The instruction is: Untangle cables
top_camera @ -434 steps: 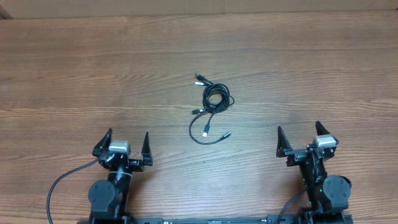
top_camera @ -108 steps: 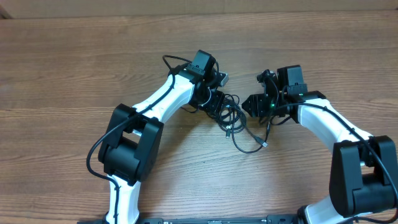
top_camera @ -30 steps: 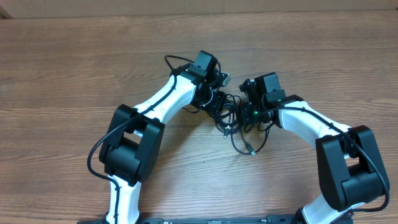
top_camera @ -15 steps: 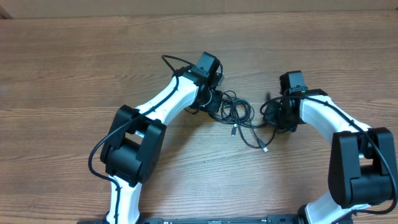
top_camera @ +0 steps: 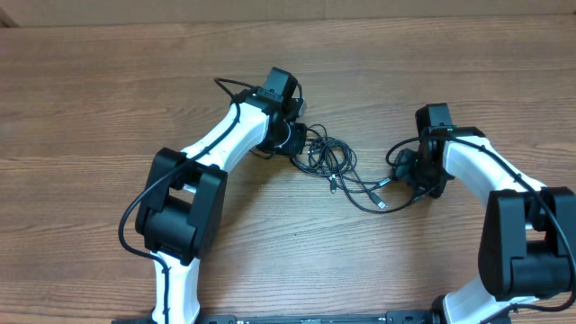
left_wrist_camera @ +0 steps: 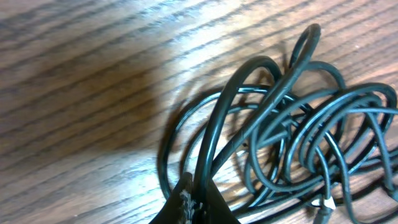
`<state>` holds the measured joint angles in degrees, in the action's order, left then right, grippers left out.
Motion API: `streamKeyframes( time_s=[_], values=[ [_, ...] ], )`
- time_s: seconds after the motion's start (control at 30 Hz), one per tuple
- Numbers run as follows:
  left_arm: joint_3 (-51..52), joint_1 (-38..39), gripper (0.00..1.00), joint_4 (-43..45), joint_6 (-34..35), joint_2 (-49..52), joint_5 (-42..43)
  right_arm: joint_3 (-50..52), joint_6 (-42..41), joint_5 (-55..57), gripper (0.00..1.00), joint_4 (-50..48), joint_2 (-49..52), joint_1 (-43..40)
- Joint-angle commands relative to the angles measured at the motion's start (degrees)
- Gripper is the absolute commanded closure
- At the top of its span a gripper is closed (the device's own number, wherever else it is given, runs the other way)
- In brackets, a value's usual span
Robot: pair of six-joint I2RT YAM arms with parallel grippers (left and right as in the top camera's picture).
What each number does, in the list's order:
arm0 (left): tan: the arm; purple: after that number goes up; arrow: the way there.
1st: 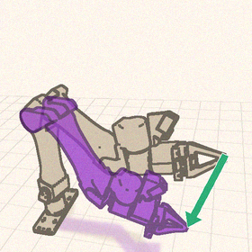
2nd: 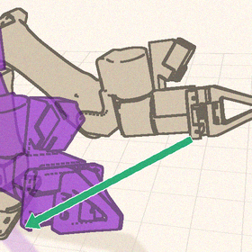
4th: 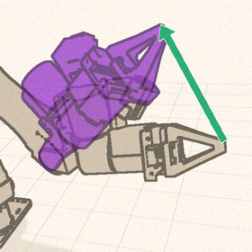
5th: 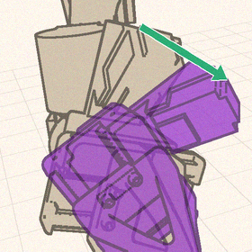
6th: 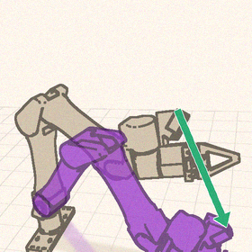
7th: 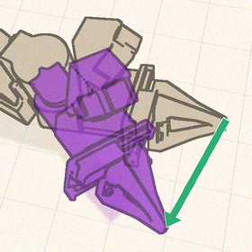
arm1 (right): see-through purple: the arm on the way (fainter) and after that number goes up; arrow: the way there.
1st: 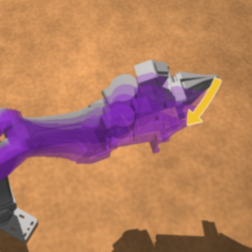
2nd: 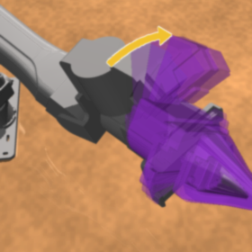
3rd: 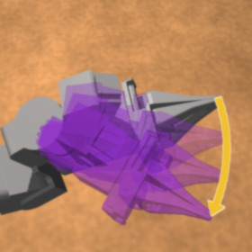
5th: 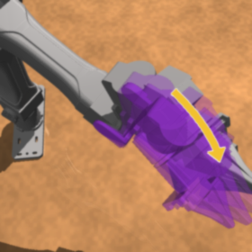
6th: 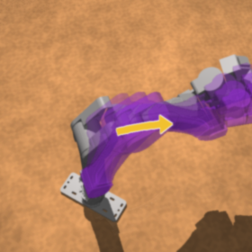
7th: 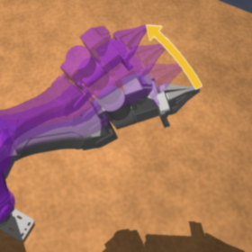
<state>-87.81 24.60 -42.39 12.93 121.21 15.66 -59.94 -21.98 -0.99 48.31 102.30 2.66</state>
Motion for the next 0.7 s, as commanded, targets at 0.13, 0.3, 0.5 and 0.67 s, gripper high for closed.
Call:
streamKeyframes(
  time_s=[0.13, 0.3, 0.5, 0.67],
  values=[
    [-0.9, -0.2, 0.96, 0.2, -2.2, 0.6, 2.4, -16.4, 12.1, -10.9, 0.35, 2.7, -0.7, -0.1],
    [-0.9, -0.2, 0.96, 0.2, -2.2, 0.6, 2.4, -16.8, 17.5, -16.2, 0.38, 0.9, -0.4, 2.7],
    [-0.9, -0.2, 0.96, 0.4, -2.2, 0.6, 2.4, -12.5, 22.8, -11.9, 0.50, -4.4, -0.3, 9.3],
    [-0.9, -0.2, 0.96, 0.2, -2.2, 0.6, 2.4, -6.0, 24.0, -10.2, 0.54, -12.3, 0.1, 13.2]
  ],
)
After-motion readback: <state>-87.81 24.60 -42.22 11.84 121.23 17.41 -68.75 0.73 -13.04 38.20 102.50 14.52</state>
